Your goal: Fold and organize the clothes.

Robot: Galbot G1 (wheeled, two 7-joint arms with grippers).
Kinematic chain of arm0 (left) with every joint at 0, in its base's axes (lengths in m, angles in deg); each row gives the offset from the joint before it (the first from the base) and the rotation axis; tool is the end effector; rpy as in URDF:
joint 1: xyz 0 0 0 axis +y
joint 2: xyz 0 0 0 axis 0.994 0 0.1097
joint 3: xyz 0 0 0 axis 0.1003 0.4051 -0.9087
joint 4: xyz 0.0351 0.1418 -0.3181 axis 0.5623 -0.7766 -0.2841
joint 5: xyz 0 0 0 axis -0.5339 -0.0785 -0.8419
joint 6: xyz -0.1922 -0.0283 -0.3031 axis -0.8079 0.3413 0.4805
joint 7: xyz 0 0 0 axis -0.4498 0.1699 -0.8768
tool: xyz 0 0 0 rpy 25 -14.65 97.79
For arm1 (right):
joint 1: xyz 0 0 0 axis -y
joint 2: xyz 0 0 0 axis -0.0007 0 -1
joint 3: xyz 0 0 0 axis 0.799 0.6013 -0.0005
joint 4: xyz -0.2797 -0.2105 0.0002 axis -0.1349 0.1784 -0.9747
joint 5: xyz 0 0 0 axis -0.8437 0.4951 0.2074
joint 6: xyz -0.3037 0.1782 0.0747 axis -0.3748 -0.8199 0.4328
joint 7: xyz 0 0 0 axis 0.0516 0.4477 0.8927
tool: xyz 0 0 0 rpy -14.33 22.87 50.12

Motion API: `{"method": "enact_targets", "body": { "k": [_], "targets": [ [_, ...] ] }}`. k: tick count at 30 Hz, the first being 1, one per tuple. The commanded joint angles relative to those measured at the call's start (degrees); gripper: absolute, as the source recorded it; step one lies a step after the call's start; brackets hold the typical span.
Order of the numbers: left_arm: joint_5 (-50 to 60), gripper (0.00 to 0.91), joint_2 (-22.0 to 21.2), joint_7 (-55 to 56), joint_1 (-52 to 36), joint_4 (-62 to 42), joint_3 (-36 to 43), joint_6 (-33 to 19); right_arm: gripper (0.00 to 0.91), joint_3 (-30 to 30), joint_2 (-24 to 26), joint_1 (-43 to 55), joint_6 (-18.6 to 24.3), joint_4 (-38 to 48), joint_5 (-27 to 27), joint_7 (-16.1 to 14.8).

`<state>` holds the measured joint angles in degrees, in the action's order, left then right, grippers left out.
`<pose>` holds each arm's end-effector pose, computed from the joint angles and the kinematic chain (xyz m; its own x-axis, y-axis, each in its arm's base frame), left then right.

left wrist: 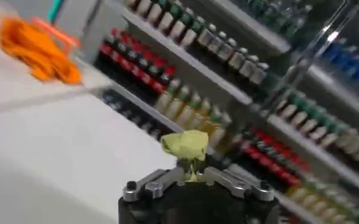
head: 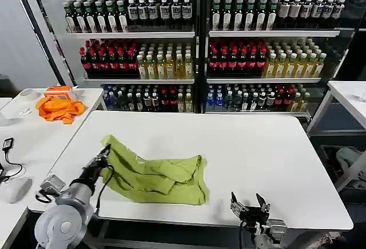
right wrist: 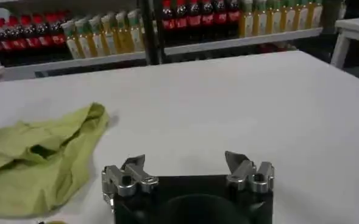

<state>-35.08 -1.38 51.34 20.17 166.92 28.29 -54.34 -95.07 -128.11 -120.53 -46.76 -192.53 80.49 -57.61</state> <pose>0.2667 0.0836 -0.2213 -0.9678 0.1448 0.2057 -0.0152 0.7827 -0.6222 0.1758 0.0015 -0.2792 -0.8983 -0.0177 0.4389 0.0257 0.9954 0.0927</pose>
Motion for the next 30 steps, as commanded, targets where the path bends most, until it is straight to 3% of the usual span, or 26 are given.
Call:
{"method": "enact_targets", "body": {
  "k": [1, 12, 13, 14, 15, 21, 30],
  "targets": [
    [-12.4, 0.02, -6.02, 1.26, -2.35, 3.56, 11.82, 1.14, 0.907, 0.34, -0.03, 0.13, 0.07, 0.14, -0.67, -0.04],
    [-4.91, 0.02, -10.88, 1.5, -7.24, -5.86, 23.12, 0.83, 0.907, -0.26, -0.46, 0.57, 0.64, 0.18, -0.28, -0.4],
    [-4.11, 0.191, -11.04, 1.46, -7.54, -6.78, 23.85, 0.82, 0.907, -0.28, -0.48, 0.65, 0.64, 0.17, -0.24, -0.41],
    [-2.05, 0.423, -11.1, 1.27, -7.82, -7.69, 24.78, 0.6, 0.907, -0.28, -0.48, 0.67, 0.66, 0.15, -0.21, -0.44],
    [0.07, 0.907, -11.15, 1.16, -8.09, -8.41, 25.49, 0.19, 0.907, -0.34, -0.46, 0.73, 0.66, 0.1, -0.19, -0.51],
    [10.16, 0.907, -11.38, -0.72, -8.92, -11.13, 28.43, 0.27, 0.907, -0.71, -0.23, 1.11, 0.61, 0.33, -0.08, -0.7],
    [14.49, 0.907, -11.3, -3.11, -9.17, -10.98, 28.12, -0.27, 0.907, -0.31, -0.24, 1.95, 0.33, 0.49, -0.08, -0.68]
  ]
}}
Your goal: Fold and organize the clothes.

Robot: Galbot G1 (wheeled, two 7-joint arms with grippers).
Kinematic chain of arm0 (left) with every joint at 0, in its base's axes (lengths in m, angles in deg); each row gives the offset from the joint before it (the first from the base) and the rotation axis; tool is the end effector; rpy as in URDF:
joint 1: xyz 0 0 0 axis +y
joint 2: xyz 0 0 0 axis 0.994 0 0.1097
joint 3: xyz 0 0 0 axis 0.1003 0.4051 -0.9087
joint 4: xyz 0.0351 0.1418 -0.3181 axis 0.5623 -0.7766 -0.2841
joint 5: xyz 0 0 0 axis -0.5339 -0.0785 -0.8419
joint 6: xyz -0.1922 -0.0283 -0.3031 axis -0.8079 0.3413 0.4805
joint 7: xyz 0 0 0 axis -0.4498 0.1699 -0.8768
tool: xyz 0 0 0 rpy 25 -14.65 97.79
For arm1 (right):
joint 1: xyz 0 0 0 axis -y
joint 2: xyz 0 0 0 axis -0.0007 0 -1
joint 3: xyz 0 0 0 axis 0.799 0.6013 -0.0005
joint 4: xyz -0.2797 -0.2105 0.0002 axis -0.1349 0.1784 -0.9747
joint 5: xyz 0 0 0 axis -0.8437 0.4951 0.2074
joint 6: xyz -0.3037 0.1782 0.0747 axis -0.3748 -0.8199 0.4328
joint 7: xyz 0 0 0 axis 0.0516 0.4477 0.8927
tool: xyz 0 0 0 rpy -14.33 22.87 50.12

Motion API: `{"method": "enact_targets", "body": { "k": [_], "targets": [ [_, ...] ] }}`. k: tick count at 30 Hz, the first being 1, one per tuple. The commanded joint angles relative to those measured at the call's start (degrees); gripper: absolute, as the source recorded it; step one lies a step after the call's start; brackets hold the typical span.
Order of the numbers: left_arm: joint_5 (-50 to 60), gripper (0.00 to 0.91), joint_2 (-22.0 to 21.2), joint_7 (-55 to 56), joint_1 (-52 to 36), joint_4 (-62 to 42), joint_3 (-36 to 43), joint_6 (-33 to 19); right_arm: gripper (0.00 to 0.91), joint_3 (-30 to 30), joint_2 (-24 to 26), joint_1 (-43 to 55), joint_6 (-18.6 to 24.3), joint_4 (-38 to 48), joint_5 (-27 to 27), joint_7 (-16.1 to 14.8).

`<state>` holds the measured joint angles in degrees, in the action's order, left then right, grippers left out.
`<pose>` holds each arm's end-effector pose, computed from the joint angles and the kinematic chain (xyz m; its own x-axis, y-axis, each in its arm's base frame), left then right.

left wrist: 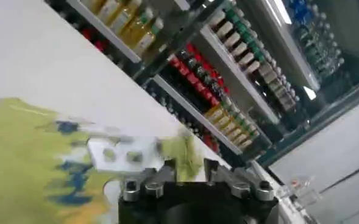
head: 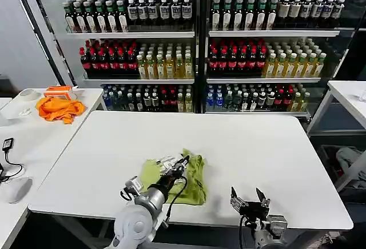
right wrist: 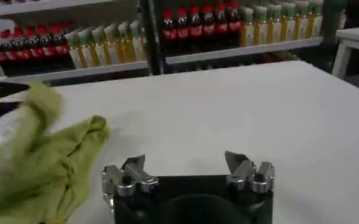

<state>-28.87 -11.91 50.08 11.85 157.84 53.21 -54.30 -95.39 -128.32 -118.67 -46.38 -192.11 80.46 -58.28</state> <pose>0.2887 -0.0737 -0.2728 -0.8434 0.4737 0.2537 0.1634 0.6758 -0.7187 0.1855 0.0001 -0.2756 -0.9129 -0.0210 0.4077 0.0210 0.9949 0.0983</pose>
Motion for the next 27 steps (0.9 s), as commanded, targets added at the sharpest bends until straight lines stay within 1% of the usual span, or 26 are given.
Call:
{"method": "enact_targets", "body": {
  "k": [1, 4, 8, 10, 12, 15, 17, 21, 27],
  "targets": [
    [8.44, 0.907, -0.48, -1.85, -0.41, -1.3, 2.71, -0.27, 0.907, 0.07, -0.05, 0.09, -0.05, 0.1, -0.07, -0.01],
    [8.98, 0.907, 0.85, -1.98, 1.2, 1.47, 0.41, 0.0, 0.907, 0.12, -0.03, 0.13, -0.06, 0.03, -0.08, -0.03],
    [10.83, 0.907, 4.21, -1.38, 4.07, 5.22, -5.28, 0.56, 0.907, -0.01, 0.05, 0.47, -0.06, 0.08, 0.01, -0.07],
    [12.07, 0.907, 5.47, -1.02, 5.32, 5.71, -7.94, 0.57, 0.907, -0.02, 0.04, 0.56, -0.06, 0.15, 0.02, -0.06],
    [13.5, 0.907, 7.72, -1.1, 7.48, 6.11, -11.0, 0.23, 0.907, 0.03, 0.07, 0.63, -0.06, 0.11, 0.05, -0.06],
    [14.13, 0.907, 9.68, -1.13, 10.09, 5.85, -13.2, 0.2, 0.907, 0.07, 0.14, 0.66, -0.08, 0.09, 0.06, -0.07],
    [15.34, 0.907, 9.95, -1.11, 10.62, 5.01, -13.63, 0.3, 0.907, 0.07, 0.12, 0.76, -0.07, 0.2, 0.03, -0.05],
    [15.99, 0.907, 8.66, -1.07, 11.16, 3.01, -13.84, 0.56, 0.907, 0.12, -0.17, 0.58, -0.07, 0.12, -0.06, 0.01],
    [11.42, 0.907, 7.45, -0.92, 11.7, 1.74, -11.84, 2.52, 0.907, -0.11, -0.35, 0.51, -0.09, -0.05, -0.09, 0.06]
  ]
}}
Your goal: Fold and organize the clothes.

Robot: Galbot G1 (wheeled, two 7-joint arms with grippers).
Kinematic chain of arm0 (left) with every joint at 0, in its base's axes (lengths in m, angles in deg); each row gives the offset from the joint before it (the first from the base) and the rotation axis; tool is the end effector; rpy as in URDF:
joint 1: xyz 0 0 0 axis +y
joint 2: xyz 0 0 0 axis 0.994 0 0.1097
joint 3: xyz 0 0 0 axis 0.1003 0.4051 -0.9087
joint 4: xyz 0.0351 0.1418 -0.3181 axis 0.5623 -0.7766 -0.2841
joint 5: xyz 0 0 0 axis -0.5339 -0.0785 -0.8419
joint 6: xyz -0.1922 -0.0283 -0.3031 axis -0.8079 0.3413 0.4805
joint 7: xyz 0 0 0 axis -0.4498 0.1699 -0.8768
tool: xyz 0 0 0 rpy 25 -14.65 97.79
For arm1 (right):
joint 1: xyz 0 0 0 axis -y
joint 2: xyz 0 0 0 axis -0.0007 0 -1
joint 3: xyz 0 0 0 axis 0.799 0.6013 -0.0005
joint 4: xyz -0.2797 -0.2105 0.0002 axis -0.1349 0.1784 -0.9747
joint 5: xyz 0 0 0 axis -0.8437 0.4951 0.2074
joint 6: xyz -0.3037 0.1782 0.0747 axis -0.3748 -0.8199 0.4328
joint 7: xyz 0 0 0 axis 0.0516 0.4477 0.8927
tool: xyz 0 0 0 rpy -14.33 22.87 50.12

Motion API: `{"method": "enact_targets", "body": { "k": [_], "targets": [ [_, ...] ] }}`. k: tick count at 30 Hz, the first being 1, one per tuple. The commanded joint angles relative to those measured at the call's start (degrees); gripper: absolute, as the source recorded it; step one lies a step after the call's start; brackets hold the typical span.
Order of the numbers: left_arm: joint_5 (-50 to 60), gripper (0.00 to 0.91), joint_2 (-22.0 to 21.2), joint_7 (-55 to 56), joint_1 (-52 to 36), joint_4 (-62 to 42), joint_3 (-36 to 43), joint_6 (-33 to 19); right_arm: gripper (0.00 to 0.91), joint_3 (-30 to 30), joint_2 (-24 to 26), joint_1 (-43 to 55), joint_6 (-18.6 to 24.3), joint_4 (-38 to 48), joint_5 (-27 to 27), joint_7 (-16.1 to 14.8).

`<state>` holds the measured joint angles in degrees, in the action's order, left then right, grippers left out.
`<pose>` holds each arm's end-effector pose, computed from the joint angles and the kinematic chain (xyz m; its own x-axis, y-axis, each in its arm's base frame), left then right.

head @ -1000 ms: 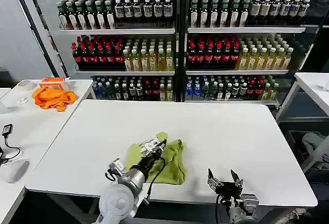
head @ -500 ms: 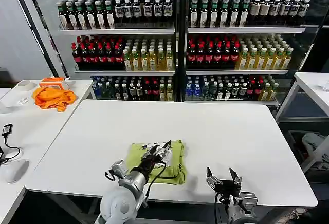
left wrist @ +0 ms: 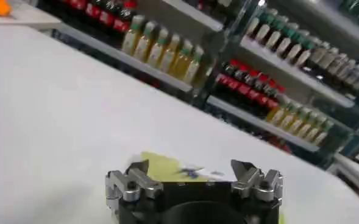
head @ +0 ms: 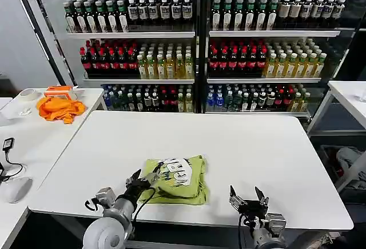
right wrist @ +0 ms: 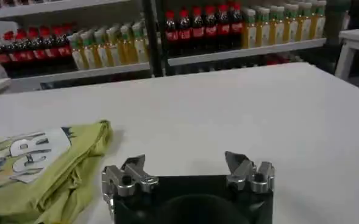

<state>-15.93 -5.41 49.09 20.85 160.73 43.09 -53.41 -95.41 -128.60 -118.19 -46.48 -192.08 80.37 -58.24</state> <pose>0.2590 0.0044 -0.2903 -0.9006 0.2429 0.3604 0.0577 0.8887 -0.4549 0.1878 0.0007 -0.2743 -0.9156 -0.0189 0.4016 0.0234 0.9947 0.1002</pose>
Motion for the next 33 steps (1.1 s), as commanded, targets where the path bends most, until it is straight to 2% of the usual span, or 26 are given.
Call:
{"method": "enact_targets", "body": {
  "k": [1, 15, 23, 24, 25, 26, 27, 30, 33],
  "targets": [
    [-2.72, 0.907, 0.84, 0.15, 2.53, -1.6, -1.35, 2.0, 0.907, -0.21, -0.21, 0.11, -0.02, -0.12, 0.0, 0.06],
    [-8.22, 0.907, 0.08, -0.11, -0.4, -5.13, -0.21, 4.29, 0.907, -0.97, -1.0, -1.24, -0.17, -1.65, -0.49, 0.19],
    [-19.65, 0.907, 0.12, -2.09, -5.43, -9.59, -0.73, 5.97, 0.907, -0.75, -1.72, -1.98, -0.18, -1.85, -1.04, 0.2],
    [-20.59, 0.856, -0.01, -2.33, -5.66, -10.1, -0.92, 5.99, 0.907, -0.81, -1.8, -2.17, -0.19, -2.13, -1.11, 0.19],
    [-21.36, 0.856, -0.14, -2.53, -6.07, -10.8, -1.17, 6.06, 0.907, -0.88, -1.8, -2.33, -0.19, -2.23, -1.14, 0.17],
    [-22.66, 0.584, -0.27, -2.62, -6.22, -11.29, -1.5, 6.1, 0.907, -0.99, -1.8, -2.48, -0.18, -2.32, -1.15, 0.17],
    [-23.49, 0.393, -0.37, -2.87, -6.33, -11.69, -1.67, 6.24, 0.907, -1.11, -1.78, -2.58, -0.19, -2.45, -1.14, 0.16],
    [-25.3, 0.131, -0.81, -3.61, -6.15, -12.36, -2.02, 6.18, 0.907, -1.58, -1.74, -2.92, -0.22, -2.86, -1.08, 0.12],
    [-27.16, 0.081, -1.33, -4.59, -5.49, -12.28, -2.39, 6.4, 0.907, -1.82, -1.8, -3.24, -0.26, -3.3, -1.06, 0.1]
  ]
}}
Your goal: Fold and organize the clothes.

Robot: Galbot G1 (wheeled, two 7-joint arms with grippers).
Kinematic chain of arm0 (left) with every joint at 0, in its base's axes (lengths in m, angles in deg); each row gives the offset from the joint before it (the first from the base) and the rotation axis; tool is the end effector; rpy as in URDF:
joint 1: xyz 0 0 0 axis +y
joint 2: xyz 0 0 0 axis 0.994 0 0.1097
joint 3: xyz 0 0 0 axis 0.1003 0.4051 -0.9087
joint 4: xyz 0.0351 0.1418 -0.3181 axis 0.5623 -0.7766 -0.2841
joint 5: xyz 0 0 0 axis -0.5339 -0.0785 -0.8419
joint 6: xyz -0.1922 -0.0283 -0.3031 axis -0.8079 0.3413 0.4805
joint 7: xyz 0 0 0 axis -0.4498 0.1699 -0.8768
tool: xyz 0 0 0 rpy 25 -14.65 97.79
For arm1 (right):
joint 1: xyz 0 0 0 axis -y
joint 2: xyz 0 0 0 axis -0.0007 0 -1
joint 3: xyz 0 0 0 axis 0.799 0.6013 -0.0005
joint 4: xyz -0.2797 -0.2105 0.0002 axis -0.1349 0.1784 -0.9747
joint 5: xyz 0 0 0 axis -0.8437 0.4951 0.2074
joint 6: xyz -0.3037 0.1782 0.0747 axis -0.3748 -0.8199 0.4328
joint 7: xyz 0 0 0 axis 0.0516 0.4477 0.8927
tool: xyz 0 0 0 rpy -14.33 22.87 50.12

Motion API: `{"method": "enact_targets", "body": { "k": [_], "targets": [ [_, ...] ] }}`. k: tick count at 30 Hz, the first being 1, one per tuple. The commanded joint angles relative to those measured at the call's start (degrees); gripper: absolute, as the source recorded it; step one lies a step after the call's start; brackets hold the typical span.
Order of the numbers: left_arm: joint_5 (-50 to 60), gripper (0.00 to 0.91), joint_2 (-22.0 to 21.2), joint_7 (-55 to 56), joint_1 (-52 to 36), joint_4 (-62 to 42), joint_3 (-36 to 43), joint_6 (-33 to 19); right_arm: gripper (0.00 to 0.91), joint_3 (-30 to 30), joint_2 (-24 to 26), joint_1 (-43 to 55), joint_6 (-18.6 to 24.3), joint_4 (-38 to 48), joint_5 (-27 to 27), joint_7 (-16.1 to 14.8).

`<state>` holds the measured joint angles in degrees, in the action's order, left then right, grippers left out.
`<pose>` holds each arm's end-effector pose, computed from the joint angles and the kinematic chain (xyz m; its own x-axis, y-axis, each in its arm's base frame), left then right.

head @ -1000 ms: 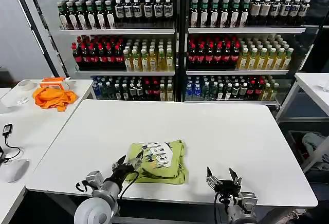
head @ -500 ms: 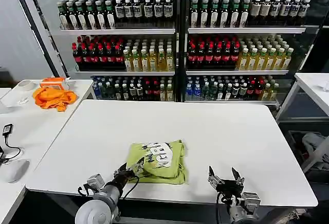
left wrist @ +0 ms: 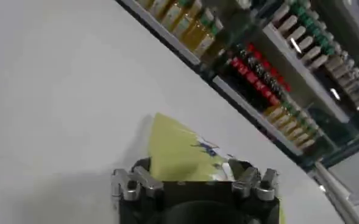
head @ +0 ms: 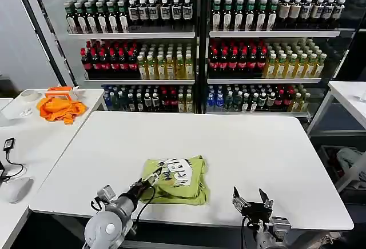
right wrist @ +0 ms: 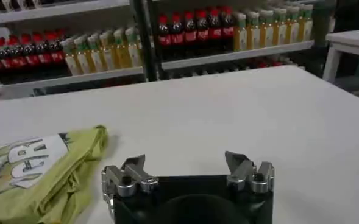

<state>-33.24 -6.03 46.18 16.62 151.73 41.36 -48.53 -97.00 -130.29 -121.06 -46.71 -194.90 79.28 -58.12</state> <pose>0.2907 0.0249 -0.3220 -0.8171 0.3803 0.4333 -0.0146 0.7376 -0.6750 0.1742 -0.0007 -0.2647 -0.9175 0.0105 0.3977 0.0560 0.9931 0.1031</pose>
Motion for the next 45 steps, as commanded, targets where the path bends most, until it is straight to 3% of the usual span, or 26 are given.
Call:
{"method": "enact_targets", "body": {
  "k": [1, 16, 23, 26, 32, 34, 38, 41, 45],
  "targets": [
    [-10.02, 0.071, -0.8, -2.22, -1.01, -3.19, -0.72, 1.6, 0.907, -0.27, -0.11, -0.41, -0.05, -0.61, 0.03, -0.03],
    [-15.37, 0.03, -2.79, -3.91, 0.23, -0.57, -4.28, 2.52, 0.907, -0.55, -0.23, -1.22, -0.05, -1.63, 0.1, -0.1],
    [-17.92, 0.02, -0.58, -3.23, -0.23, 4.27, -10.13, 3.26, 0.907, -0.46, -0.21, -0.88, 0.04, -1.71, 0.41, -0.19],
    [-18.03, 0.02, 3.98, -3.24, -0.39, 6.89, -13.97, 4.18, 0.907, -0.34, -0.06, -0.42, 0.15, -1.49, 0.84, -0.24],
    [-12.2, 0.02, 20.33, -3.64, -0.09, 8.17, -25.71, 6.89, 0.907, 0.41, 0.33, 2.14, -0.13, -1.4, 2.45, -0.06],
    [-8.16, 0.02, 29.08, -4.73, 0.06, 7.36, -28.84, 7.02, 0.907, 0.85, 0.4, 3.13, -0.31, -1.37, 2.91, -0.04],
    [-2.78, 0.02, 40.45, -7.17, -0.16, 5.75, -31.89, 7.09, 0.907, 1.35, 0.91, 4.68, -0.48, -0.9, 3.5, 0.02],
    [10.45, 0.02, 42.49, -10.73, 0.54, 7.93, -26.6, 7.01, 0.907, 1.35, 1.39, 4.96, -0.59, -0.82, 3.84, 0.03],
    [22.14, 0.02, 40.46, -11.93, 2.6, 11.15, -18.14, 6.76, 0.907, 1.37, 2.06, 4.81, -0.78, -1.04, 4.07, 0.06]
  ]
}}
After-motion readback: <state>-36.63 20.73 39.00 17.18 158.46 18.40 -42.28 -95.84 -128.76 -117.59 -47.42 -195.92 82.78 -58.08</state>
